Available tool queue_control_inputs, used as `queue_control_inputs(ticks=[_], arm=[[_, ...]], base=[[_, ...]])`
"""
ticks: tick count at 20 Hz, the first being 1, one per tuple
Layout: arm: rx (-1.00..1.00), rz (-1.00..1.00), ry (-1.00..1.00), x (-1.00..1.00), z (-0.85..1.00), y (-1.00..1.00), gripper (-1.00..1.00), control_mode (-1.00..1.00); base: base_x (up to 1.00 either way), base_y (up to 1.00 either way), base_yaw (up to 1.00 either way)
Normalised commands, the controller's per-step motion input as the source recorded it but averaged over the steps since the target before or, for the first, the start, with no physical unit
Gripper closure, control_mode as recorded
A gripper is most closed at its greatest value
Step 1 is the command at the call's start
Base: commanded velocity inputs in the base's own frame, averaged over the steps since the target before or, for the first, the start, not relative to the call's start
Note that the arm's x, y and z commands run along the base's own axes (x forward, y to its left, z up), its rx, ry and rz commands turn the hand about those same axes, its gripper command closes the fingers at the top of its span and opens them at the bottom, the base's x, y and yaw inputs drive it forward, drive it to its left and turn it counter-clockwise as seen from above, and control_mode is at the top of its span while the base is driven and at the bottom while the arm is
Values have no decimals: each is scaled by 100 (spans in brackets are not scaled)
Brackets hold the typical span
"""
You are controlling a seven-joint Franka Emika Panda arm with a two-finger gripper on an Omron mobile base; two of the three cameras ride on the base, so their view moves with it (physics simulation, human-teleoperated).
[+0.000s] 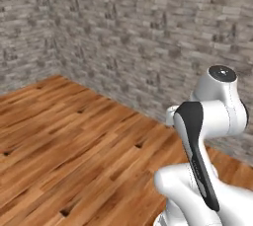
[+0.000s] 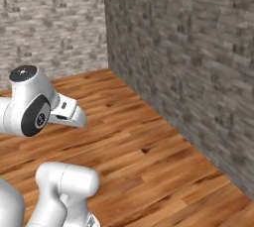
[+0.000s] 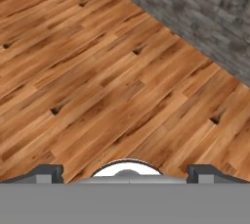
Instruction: Four empty soda cans are scattered around the kitchen. Gather all the cans and cluster them next to the stove for recycling.
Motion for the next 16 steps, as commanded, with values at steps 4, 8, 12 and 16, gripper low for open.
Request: queue_control_inputs(ticks=[4,8,12,16], arm=[[0,0,0,0,0,0,-100,100],[0,0,0,0,0,0,-100,100],[0,0,0,0,0,0,-100,100],[0,0,0,0,0,0,-100,100]], base=[[23,0,50],[10,0,50],[5,0,50],[9,-15,44]])
